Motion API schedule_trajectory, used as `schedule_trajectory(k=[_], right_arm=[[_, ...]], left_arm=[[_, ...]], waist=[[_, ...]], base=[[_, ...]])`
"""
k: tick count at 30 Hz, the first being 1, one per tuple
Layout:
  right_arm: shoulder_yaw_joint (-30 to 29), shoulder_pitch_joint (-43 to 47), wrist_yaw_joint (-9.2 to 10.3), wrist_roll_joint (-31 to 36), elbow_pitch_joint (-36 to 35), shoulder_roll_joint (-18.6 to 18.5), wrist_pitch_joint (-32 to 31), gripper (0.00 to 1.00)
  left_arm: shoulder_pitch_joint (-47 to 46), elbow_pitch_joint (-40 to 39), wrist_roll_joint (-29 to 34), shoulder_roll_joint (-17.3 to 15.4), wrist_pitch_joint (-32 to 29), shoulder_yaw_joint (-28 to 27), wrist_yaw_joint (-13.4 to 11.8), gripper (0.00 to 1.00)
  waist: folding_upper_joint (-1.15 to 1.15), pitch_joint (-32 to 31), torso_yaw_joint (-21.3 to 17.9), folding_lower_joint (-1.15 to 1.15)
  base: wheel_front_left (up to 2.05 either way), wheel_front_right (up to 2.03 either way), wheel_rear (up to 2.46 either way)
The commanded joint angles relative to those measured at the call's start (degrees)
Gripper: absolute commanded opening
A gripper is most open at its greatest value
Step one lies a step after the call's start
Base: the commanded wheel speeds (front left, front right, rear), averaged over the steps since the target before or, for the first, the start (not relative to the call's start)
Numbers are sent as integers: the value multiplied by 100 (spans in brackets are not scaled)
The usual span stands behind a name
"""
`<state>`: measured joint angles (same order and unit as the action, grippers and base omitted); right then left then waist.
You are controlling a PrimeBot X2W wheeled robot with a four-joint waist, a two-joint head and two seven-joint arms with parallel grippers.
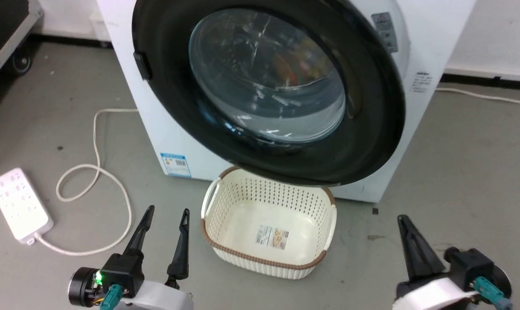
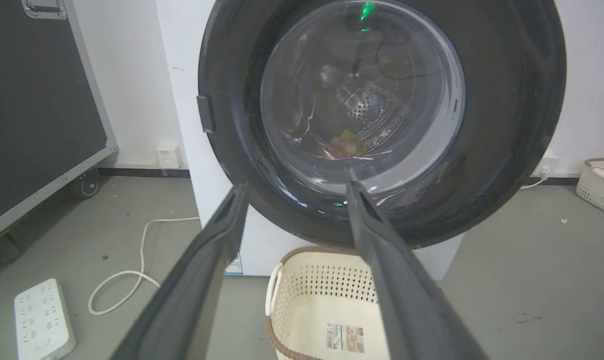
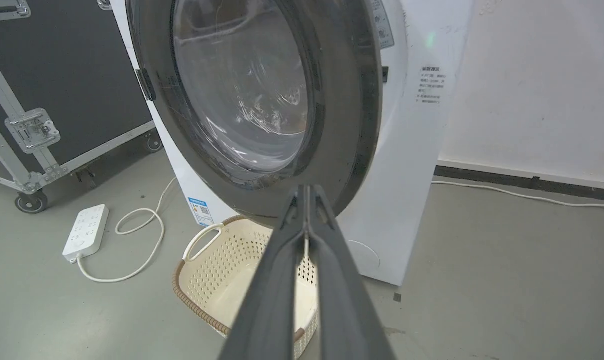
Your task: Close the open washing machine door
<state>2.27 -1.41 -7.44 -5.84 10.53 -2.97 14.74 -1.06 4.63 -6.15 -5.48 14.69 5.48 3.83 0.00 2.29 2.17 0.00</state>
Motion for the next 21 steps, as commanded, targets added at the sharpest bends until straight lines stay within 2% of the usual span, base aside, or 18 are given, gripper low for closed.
schedule_trajectory(k=[1,7,16,21], right_arm=[[116,-143,-5,29,26,-9,26,0],[698,-907,-5,-67,172,-580,26,0],[1417,-2558,-5,-977,877,-1783,26,0],[1570,-3447,-5,-1398,1483,-2211,24,0]], left_arm=[[-24,-28,71,37,30,-14,57,100],[-303,-34,173,121,30,6,107,100],[-672,-153,175,222,30,81,91,100],[-780,-226,171,244,30,124,44,100]], waist=[[0,182,109,0],[0,726,401,0],[0,1517,811,0],[0,1807,949,0]], base=[[0,0,0],[0,0,0],[0,0,0],[0,0,0]])
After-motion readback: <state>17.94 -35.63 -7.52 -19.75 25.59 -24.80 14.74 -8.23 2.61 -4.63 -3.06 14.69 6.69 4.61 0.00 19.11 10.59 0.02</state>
